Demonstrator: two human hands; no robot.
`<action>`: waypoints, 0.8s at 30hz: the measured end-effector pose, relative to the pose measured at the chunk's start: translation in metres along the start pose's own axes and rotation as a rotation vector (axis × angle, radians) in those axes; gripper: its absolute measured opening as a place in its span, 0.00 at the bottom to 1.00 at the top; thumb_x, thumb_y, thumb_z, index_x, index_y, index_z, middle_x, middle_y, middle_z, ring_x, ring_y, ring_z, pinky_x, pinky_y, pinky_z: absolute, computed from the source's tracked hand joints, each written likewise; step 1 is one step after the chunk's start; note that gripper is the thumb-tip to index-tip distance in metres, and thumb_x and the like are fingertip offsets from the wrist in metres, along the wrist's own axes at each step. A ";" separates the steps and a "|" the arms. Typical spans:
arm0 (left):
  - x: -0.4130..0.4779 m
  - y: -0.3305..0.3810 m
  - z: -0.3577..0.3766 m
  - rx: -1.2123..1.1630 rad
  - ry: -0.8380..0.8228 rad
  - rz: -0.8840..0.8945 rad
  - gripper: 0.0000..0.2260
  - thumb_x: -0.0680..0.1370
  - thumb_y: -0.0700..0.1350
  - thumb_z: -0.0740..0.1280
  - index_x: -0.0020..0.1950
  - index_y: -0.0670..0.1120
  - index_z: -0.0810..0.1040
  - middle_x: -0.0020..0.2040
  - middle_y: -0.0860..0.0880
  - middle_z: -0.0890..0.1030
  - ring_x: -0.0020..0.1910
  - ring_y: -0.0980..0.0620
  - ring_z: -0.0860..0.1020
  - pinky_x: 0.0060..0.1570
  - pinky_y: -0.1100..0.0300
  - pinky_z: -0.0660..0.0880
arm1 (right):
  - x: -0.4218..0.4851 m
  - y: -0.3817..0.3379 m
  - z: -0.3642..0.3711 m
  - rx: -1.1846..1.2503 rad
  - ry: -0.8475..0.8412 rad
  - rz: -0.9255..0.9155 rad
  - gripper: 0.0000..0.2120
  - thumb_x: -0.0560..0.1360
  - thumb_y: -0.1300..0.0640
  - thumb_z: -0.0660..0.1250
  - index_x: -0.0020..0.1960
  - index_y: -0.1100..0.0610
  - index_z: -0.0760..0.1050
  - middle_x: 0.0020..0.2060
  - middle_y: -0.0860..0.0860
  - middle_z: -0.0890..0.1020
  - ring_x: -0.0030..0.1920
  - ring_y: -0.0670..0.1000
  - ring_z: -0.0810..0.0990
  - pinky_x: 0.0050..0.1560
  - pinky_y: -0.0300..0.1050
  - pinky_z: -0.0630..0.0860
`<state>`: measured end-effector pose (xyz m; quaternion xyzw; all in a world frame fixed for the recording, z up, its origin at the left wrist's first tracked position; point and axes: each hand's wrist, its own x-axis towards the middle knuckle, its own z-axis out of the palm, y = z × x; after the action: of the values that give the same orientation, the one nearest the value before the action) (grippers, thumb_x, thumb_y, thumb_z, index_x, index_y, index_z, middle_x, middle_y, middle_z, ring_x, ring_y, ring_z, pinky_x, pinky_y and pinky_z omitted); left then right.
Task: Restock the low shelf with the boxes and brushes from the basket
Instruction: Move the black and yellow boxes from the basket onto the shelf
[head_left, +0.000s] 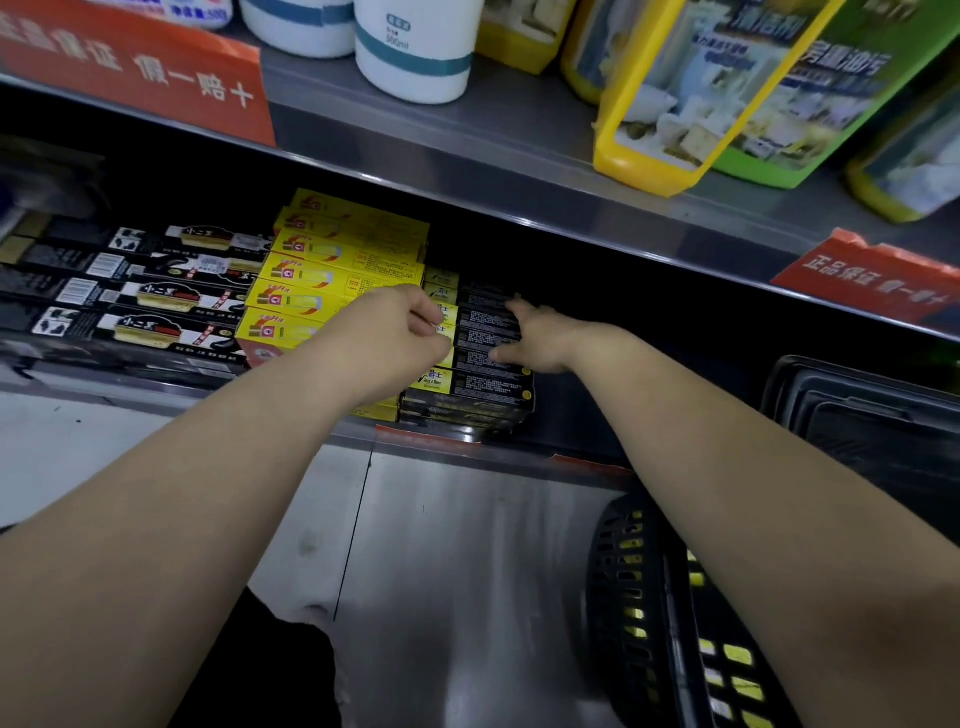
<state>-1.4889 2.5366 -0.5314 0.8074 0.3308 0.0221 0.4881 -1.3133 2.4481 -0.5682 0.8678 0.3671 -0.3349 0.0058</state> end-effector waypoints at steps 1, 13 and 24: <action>-0.004 0.006 0.003 0.017 -0.007 0.019 0.09 0.75 0.44 0.66 0.55 0.47 0.76 0.43 0.57 0.76 0.45 0.52 0.78 0.42 0.61 0.73 | -0.008 -0.001 -0.005 -0.010 0.018 0.003 0.34 0.76 0.47 0.65 0.76 0.54 0.53 0.70 0.57 0.64 0.67 0.56 0.68 0.67 0.46 0.67; -0.062 0.107 0.098 0.338 -0.122 0.506 0.15 0.76 0.48 0.65 0.63 0.49 0.73 0.58 0.52 0.78 0.57 0.53 0.74 0.58 0.57 0.71 | -0.209 0.101 -0.053 0.565 0.156 -0.049 0.04 0.77 0.58 0.63 0.46 0.51 0.76 0.41 0.48 0.84 0.34 0.42 0.79 0.31 0.32 0.70; -0.118 0.169 0.226 0.434 -0.428 0.721 0.10 0.78 0.47 0.60 0.58 0.52 0.74 0.55 0.56 0.78 0.57 0.53 0.72 0.57 0.55 0.70 | -0.249 0.279 0.048 0.540 0.061 0.371 0.05 0.76 0.62 0.62 0.48 0.61 0.77 0.39 0.58 0.79 0.37 0.52 0.75 0.33 0.39 0.68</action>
<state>-1.4134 2.2444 -0.4805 0.9405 -0.0817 -0.0467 0.3266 -1.2884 2.0744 -0.5254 0.8997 0.1010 -0.3871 -0.1745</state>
